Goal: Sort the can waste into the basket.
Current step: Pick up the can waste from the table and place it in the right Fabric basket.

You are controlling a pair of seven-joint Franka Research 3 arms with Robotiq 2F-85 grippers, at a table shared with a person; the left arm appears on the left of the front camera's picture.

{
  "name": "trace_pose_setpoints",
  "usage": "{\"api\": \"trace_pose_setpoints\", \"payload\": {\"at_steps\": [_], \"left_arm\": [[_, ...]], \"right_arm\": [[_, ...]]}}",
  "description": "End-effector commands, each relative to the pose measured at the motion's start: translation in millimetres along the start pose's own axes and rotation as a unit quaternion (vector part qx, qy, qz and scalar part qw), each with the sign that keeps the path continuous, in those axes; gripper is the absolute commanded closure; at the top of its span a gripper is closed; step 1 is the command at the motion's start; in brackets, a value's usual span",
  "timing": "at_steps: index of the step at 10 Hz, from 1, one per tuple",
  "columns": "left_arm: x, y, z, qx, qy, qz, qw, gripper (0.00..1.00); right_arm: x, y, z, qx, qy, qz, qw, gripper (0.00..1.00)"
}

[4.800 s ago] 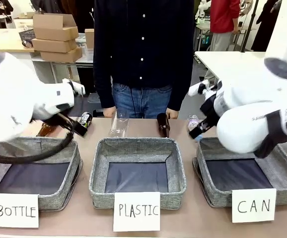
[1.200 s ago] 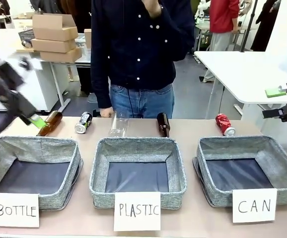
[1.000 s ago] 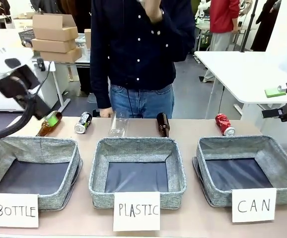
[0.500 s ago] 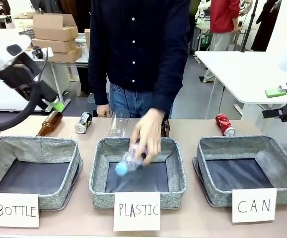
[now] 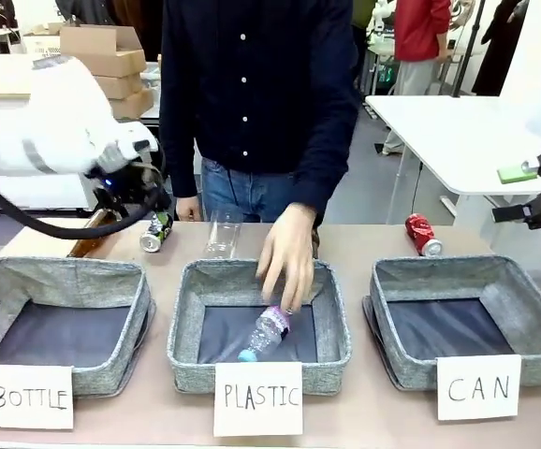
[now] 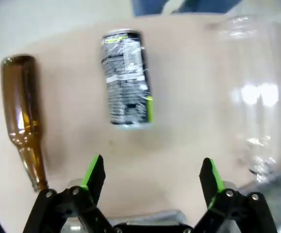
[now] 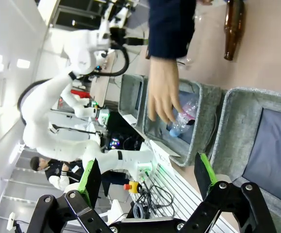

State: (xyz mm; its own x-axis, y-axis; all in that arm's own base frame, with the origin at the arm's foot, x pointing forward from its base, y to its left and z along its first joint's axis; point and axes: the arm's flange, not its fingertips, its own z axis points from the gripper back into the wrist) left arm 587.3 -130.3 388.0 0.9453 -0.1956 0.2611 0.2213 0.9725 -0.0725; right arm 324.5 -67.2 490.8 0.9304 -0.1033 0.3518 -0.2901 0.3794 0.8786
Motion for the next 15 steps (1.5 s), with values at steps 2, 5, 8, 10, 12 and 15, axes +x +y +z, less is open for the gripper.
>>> {"api": "trace_pose_setpoints", "payload": {"at_steps": [2, 5, 8, 10, 12, 15], "left_arm": [[28.2, 2.6, -25.3, 0.069, 0.051, 0.013, 0.996, 0.00], [33.2, 4.0, -56.2, 0.025, 0.026, -0.024, 0.999, 0.00], [39.2, 7.8, -69.4, 0.033, 0.010, -0.035, 0.999, 0.00], [42.3, 5.1, -79.2, 0.025, 0.014, -0.056, 0.998, 0.00], [41.6, 2.3, -79.1, 0.019, 0.000, -0.058, 0.998, 0.00], [41.5, 5.4, -76.7, 0.035, -0.013, -0.057, 0.998, 0.60]], "right_arm": [[3.9, 0.5, -0.6, 0.011, -0.008, 0.015, 1.000, 0.00], [3.9, 0.5, -0.6, 0.011, -0.008, 0.015, 1.000, 0.00], [3.9, 0.5, -0.6, 0.011, -0.008, 0.015, 1.000, 0.00], [3.9, 0.5, -0.6, 0.011, -0.008, 0.015, 1.000, 0.00], [3.9, 0.5, -0.6, 0.011, -0.008, 0.015, 1.000, 0.00], [3.9, 0.5, -0.6, 0.011, -0.008, 0.015, 1.000, 0.00]]}}
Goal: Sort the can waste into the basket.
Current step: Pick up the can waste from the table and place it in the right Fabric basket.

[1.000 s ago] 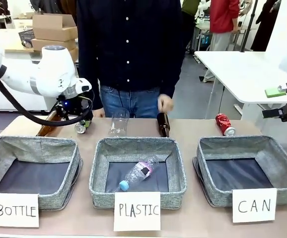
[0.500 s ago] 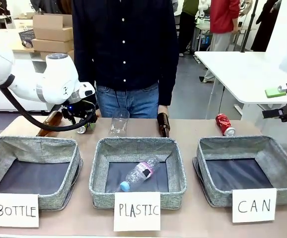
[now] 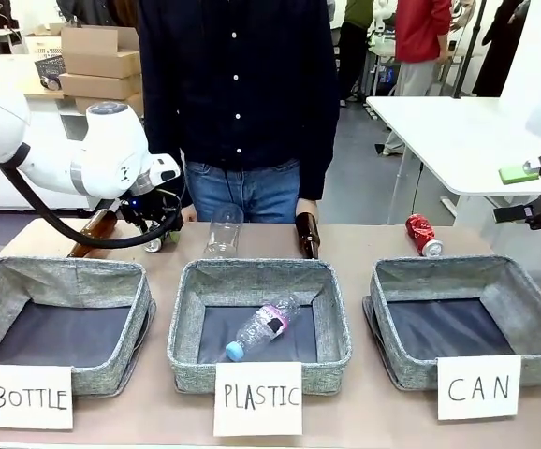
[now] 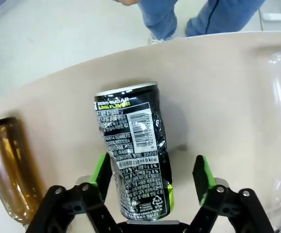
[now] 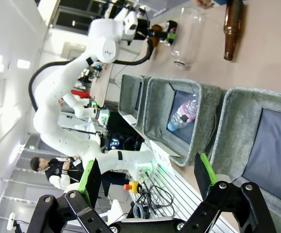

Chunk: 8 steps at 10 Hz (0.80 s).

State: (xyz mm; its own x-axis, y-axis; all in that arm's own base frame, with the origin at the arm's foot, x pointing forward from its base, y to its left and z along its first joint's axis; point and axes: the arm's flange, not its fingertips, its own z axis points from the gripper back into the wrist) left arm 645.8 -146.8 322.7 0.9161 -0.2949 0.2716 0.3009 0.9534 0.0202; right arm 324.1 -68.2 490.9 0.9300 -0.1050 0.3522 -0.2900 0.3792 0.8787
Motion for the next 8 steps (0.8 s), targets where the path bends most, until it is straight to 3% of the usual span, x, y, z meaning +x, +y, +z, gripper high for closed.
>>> {"api": "trace_pose_setpoints", "payload": {"at_steps": [1, 2, 3, 8], "left_arm": [[-0.7, 4.0, 1.9, 0.002, -0.006, -0.005, 1.000, 1.00], [-0.7, 4.3, 1.5, 0.001, -0.004, -0.006, 1.000, 0.65], [-0.8, 4.6, 1.0, 0.003, -0.002, -0.007, 1.000, 1.00], [-5.0, 8.9, 11.0, -0.004, -0.004, 0.008, 1.000, 1.00]], "right_arm": [[4.1, 0.7, -1.6, 0.011, -0.007, 0.015, 1.000, 0.00], [4.1, 0.7, -1.6, 0.011, -0.007, 0.015, 1.000, 0.00], [4.1, 0.7, -1.6, 0.011, -0.007, 0.015, 1.000, 0.00], [4.1, 0.7, -1.6, 0.011, -0.007, 0.015, 1.000, 0.00]]}}
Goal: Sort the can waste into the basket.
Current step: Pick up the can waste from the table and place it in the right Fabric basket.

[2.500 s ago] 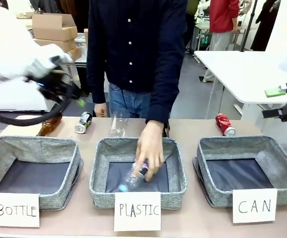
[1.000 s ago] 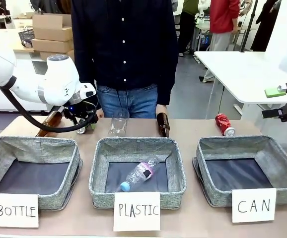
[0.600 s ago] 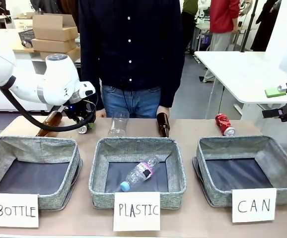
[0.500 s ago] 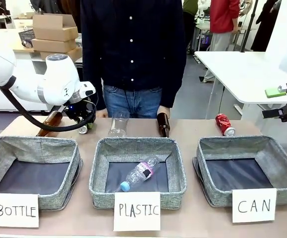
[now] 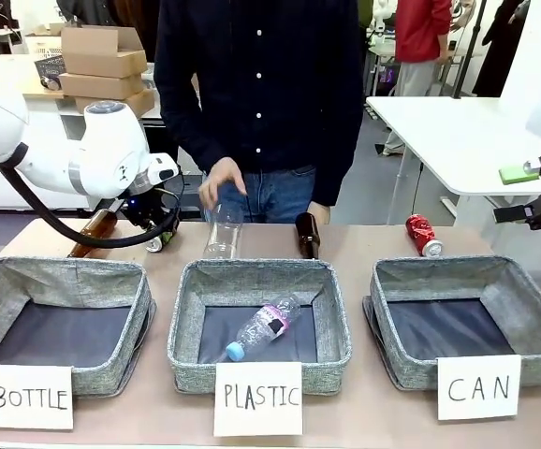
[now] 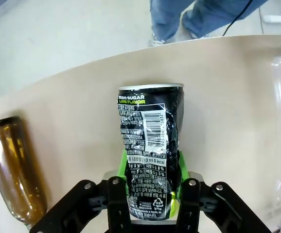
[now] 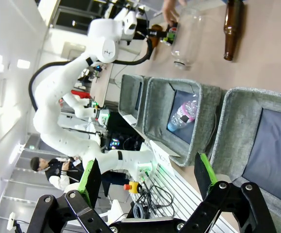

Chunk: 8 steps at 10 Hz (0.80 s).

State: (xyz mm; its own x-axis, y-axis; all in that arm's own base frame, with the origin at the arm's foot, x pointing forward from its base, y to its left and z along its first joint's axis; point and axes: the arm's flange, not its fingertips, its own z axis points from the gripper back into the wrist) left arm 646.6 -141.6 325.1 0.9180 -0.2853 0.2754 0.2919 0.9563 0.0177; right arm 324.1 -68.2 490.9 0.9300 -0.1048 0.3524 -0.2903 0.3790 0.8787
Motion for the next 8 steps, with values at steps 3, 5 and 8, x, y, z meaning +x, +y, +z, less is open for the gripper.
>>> {"api": "trace_pose_setpoints", "payload": {"at_steps": [3, 5, 8], "left_arm": [[-20.3, 4.4, 66.4, -0.039, -0.002, 0.017, 0.999, 1.00], [-79.2, -2.4, 184.1, -0.108, 0.016, 0.010, 0.994, 1.00], [-202.3, -30.3, 277.2, -0.229, -0.009, -0.200, 0.953, 1.00]], "right_arm": [[4.1, 0.6, -1.6, 0.011, -0.007, 0.015, 1.000, 0.00], [4.1, 0.6, -1.6, 0.011, -0.007, 0.015, 1.000, 0.00], [4.1, 0.6, -1.6, 0.011, -0.007, 0.015, 1.000, 0.00]]}}
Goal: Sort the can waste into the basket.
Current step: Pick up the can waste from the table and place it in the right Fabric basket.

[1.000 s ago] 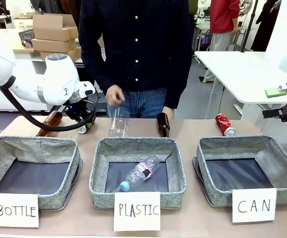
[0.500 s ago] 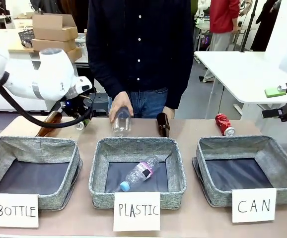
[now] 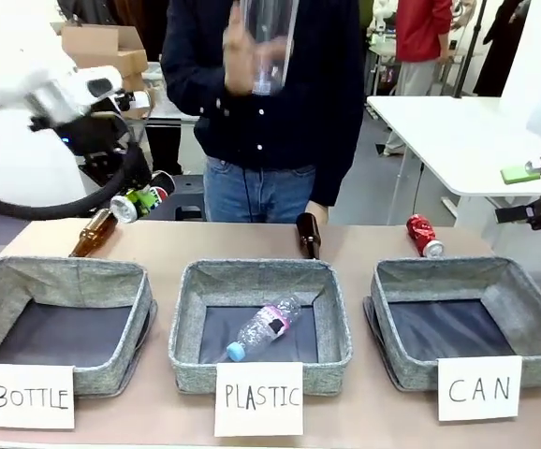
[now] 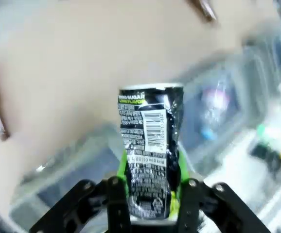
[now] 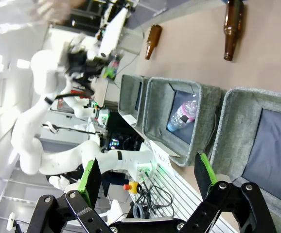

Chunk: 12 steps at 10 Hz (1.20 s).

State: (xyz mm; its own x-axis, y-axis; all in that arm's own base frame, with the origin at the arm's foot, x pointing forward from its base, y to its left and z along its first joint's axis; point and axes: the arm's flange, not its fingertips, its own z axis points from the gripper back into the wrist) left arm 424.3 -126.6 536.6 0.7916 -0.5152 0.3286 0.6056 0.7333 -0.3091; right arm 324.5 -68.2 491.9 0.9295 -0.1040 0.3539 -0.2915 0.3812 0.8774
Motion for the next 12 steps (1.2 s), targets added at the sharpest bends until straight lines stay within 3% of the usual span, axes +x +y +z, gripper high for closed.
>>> {"api": "trace_pose_setpoints", "payload": {"at_steps": [1, 2, 4, 5, 6, 7, 8, 9, 11, 12], "left_arm": [[-85.1, -30.6, 20.4, -0.032, -0.007, -0.123, 0.992, 1.00], [-108.1, -47.9, 21.8, -0.051, -0.021, -0.170, 0.984, 1.00], [-137.2, -59.2, 20.6, -0.046, -0.067, -0.174, 0.981, 1.00], [-110.1, -60.4, 26.7, -0.047, -0.018, -0.164, 0.985, 1.00], [-110.1, -60.4, 26.7, -0.047, -0.018, -0.164, 0.985, 1.00], [-135.5, -68.3, 27.1, -0.045, -0.037, -0.177, 0.982, 0.59], [-104.2, -72.9, -0.9, -0.029, -0.078, -0.189, 0.978, 0.59], [-66.7, -101.0, -21.8, -0.078, -0.121, -0.243, 0.959, 0.59], [2.1, -184.4, -62.2, -0.130, -0.151, -0.315, 0.928, 0.59], [23.8, -229.2, -85.1, -0.128, -0.159, -0.343, 0.917, 0.59]], "right_arm": [[3.3, -0.1, -1.9, 0.012, -0.007, 0.014, 1.000, 0.00], [3.3, -0.1, -1.9, 0.012, -0.007, 0.014, 1.000, 0.00], [3.3, -0.1, -1.9, 0.012, -0.007, 0.014, 1.000, 0.00], [3.3, -0.1, -1.9, 0.012, -0.007, 0.014, 1.000, 0.00], [3.3, -0.1, -1.9, 0.012, -0.007, 0.014, 1.000, 0.00], [3.3, -0.1, -1.9, 0.012, -0.007, 0.014, 1.000, 0.00], [0.2, 0.0, 0.0, 0.000, 0.000, 0.000, 1.000, 0.00], [-6.4, 6.2, 8.3, -0.026, 0.002, 0.019, 0.999, 0.00], [-27.1, 6.0, 60.1, -0.126, -0.012, 0.011, 0.992, 0.00], [-37.0, 2.8, 89.6, -0.157, -0.034, -0.006, 0.987, 0.00]]}}
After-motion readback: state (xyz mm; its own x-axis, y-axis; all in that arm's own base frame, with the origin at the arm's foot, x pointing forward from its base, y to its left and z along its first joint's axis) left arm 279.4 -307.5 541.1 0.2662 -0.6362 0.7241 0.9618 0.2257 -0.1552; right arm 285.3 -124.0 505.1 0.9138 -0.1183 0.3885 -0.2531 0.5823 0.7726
